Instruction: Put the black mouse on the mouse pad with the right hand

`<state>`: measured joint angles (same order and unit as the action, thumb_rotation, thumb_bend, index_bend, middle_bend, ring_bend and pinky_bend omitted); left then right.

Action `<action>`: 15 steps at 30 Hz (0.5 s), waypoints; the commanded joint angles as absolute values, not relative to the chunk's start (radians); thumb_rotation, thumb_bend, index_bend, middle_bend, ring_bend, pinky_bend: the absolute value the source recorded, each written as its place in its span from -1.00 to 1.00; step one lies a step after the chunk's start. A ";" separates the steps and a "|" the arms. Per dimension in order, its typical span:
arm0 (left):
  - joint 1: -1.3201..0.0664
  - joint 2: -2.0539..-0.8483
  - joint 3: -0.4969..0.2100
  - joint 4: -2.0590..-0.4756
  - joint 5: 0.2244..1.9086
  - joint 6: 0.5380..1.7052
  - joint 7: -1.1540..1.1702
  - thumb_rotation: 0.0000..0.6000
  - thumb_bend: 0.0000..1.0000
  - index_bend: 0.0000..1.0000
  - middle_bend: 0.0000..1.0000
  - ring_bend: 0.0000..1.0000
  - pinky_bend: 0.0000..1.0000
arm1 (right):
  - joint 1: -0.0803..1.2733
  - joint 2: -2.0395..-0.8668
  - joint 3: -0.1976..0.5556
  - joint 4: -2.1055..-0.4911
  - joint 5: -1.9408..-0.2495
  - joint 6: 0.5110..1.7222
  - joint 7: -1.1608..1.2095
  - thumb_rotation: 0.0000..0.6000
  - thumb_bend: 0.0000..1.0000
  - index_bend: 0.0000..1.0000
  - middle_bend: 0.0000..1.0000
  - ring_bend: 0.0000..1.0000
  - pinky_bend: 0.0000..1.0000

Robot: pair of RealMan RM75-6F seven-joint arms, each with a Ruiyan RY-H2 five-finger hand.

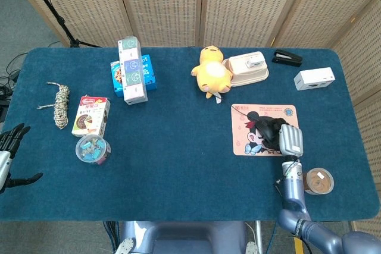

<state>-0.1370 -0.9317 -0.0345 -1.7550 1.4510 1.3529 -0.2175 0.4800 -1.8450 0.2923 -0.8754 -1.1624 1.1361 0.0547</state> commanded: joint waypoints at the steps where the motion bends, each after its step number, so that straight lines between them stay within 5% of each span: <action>1: -0.137 -0.932 -0.035 -1.755 1.450 1.353 -0.219 1.00 -1.00 -1.00 -1.00 -1.00 -1.00 | 0.474 -1.830 0.281 -0.907 -1.174 1.116 0.082 1.00 -0.14 -0.36 -0.26 -0.28 -0.22; 5: -0.137 -0.931 -0.034 -1.756 1.452 1.353 -0.220 1.00 -1.00 -1.00 -1.00 -1.00 -1.00 | 0.466 -1.802 0.269 -0.966 -1.183 1.107 0.079 1.00 -0.59 -0.68 -0.58 -0.56 -0.39; 10: -0.136 -0.930 -0.033 -1.755 1.456 1.357 -0.224 1.00 -1.00 -1.00 -1.00 -1.00 -1.00 | 0.459 -1.789 0.269 -1.031 -1.179 1.122 0.043 1.00 -0.64 -0.76 -0.77 -0.68 -0.45; 15: -0.133 -0.926 -0.034 -1.752 1.457 1.361 -0.237 1.00 -1.00 -1.00 -1.00 -1.00 -1.00 | 0.456 -1.784 0.272 -1.074 -1.185 1.150 0.009 1.00 -0.68 -0.85 -0.98 -0.96 -0.78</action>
